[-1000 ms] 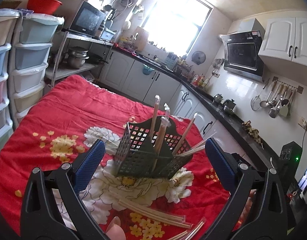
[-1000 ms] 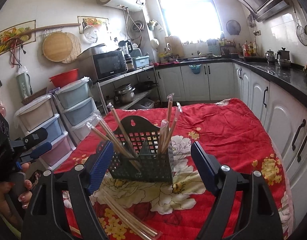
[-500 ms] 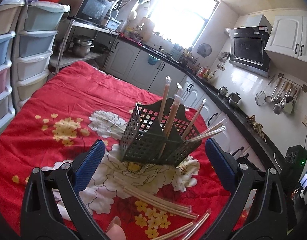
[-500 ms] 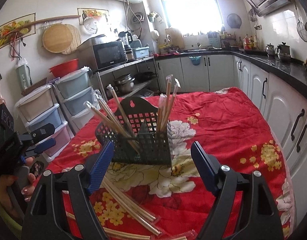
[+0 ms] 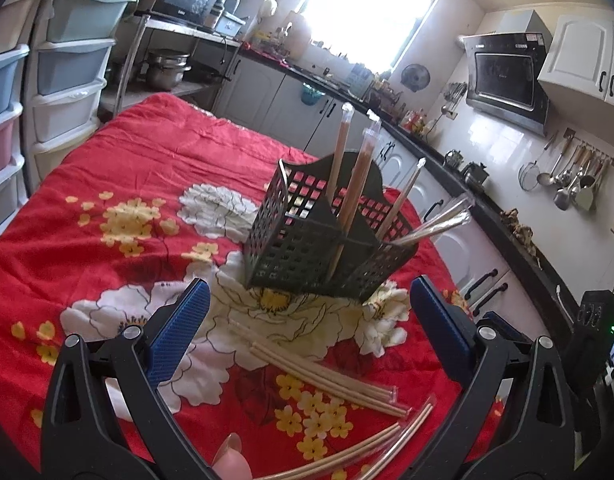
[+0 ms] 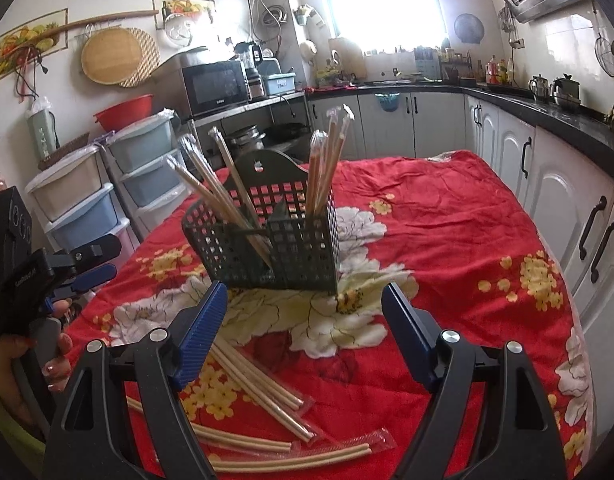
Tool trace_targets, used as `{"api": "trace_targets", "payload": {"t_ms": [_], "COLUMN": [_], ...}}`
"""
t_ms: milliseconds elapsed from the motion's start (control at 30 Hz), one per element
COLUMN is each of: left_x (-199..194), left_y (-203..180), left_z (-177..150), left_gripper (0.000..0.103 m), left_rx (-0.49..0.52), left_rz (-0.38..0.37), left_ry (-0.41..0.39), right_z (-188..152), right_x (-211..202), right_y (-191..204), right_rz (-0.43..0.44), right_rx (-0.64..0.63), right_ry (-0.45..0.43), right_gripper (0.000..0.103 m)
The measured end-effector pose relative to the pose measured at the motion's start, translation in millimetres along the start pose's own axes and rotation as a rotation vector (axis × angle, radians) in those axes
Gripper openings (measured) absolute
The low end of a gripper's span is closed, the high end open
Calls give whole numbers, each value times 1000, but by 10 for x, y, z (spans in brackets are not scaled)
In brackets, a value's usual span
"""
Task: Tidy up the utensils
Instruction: 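Raise both open tools back from the caddy, then lower both tools to the chopstick pile and close each on a chopstick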
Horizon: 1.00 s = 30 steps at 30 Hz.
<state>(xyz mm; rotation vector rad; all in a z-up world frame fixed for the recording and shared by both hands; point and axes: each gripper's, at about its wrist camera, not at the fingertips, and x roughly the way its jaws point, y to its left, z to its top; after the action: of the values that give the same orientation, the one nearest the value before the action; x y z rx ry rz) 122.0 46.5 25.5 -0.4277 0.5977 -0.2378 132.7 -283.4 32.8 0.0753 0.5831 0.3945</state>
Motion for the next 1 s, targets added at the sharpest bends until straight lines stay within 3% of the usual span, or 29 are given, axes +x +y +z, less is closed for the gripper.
{"api": "trace_targets", "payload": {"t_ms": [833,1000], "left_x": [374,507], "left_y": [124,167], "left_z": [-404,-503], "left_gripper": [92,73], "left_rx": [-23,-67], "left_rz": [-10,-61], "left_ry": [197,275], "right_z": [-473,-543], "right_x": [35,15], "right_y": [-163,-175], "right_rz": [-68,-76], "right_rx": [19,13], "right_ry": [111,131], "right_gripper": [77,77]}}
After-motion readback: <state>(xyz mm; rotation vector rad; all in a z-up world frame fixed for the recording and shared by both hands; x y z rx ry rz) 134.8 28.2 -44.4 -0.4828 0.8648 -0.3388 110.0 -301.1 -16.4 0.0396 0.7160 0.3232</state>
